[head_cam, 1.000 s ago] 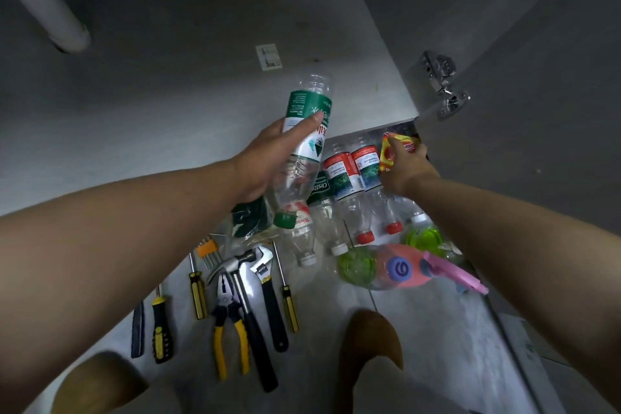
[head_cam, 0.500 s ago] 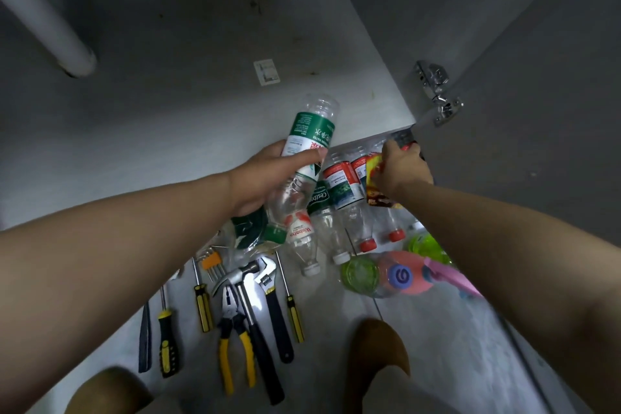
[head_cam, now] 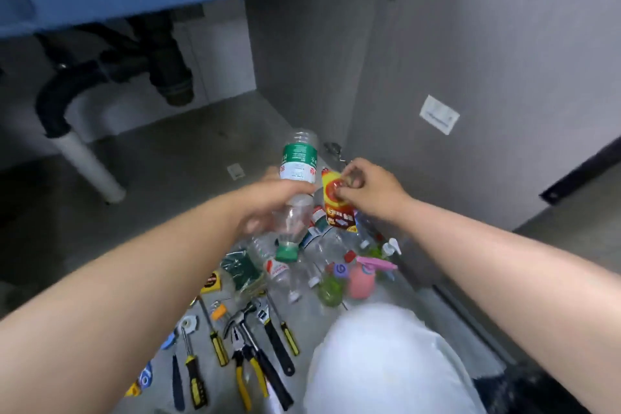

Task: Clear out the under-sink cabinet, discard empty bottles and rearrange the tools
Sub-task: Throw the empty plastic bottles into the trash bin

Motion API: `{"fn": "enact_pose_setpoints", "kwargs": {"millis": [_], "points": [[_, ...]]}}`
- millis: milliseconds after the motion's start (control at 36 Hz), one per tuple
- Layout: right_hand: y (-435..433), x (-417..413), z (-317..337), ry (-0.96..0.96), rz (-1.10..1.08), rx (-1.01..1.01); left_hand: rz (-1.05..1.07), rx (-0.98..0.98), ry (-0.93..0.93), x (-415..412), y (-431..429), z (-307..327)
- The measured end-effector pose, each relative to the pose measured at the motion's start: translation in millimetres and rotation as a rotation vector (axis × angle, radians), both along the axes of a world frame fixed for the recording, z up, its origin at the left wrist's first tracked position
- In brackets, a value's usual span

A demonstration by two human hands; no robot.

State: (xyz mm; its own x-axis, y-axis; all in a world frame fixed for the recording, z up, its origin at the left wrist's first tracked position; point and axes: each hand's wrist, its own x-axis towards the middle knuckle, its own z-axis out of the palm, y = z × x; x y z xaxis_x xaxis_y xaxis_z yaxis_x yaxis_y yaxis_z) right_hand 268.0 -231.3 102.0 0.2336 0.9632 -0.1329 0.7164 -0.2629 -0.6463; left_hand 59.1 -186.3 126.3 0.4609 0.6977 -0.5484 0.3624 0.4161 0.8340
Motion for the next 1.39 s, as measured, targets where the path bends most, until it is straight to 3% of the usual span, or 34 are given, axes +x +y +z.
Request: {"fn": "enact_pose_setpoints", "kwargs": {"millis": [111, 361, 583, 750, 889, 972, 1056, 1139, 1194, 1278, 1389], "points": [[-66, 14, 32, 0.041, -0.098, 0.072, -0.062, -0.009, -0.038, 26, -41, 39], [-251, 75, 44, 0.216, -0.274, -0.041, -0.295, -0.261, 0.016, 106, -143, 59], [-383, 123, -26, 0.188, -0.366, -0.384, -0.413, -0.253, 0.169, 168, -218, 42], [-418, 124, -103, -0.011, -0.379, -0.566, -0.496, -0.206, 0.146, 183, -238, 21], [-428, 120, -137, 0.02, -0.479, -0.613, -0.493, -0.182, 0.157, 185, -234, 12], [-420, 120, -129, 0.177, -0.586, -0.502, -0.49, -0.166, 0.173, 184, -230, 11], [-405, 114, -93, 0.599, -0.699, -0.326, -0.485, -0.189, 0.167, 184, -228, 11], [-397, 110, -50, 1.02, -0.563, -0.151, -0.474, -0.228, 0.128, 187, -232, 13], [-393, 104, -26, 1.197, -0.4, -0.102, -0.467, -0.25, 0.093, 189, -237, 15], [-387, 92, -7, 1.193, -0.311, -0.084, -0.46, -0.262, 0.034, 191, -242, 18], [-389, 89, -1, 1.014, -0.405, -0.026, -0.466, -0.217, 0.039, 188, -242, 17]]}}
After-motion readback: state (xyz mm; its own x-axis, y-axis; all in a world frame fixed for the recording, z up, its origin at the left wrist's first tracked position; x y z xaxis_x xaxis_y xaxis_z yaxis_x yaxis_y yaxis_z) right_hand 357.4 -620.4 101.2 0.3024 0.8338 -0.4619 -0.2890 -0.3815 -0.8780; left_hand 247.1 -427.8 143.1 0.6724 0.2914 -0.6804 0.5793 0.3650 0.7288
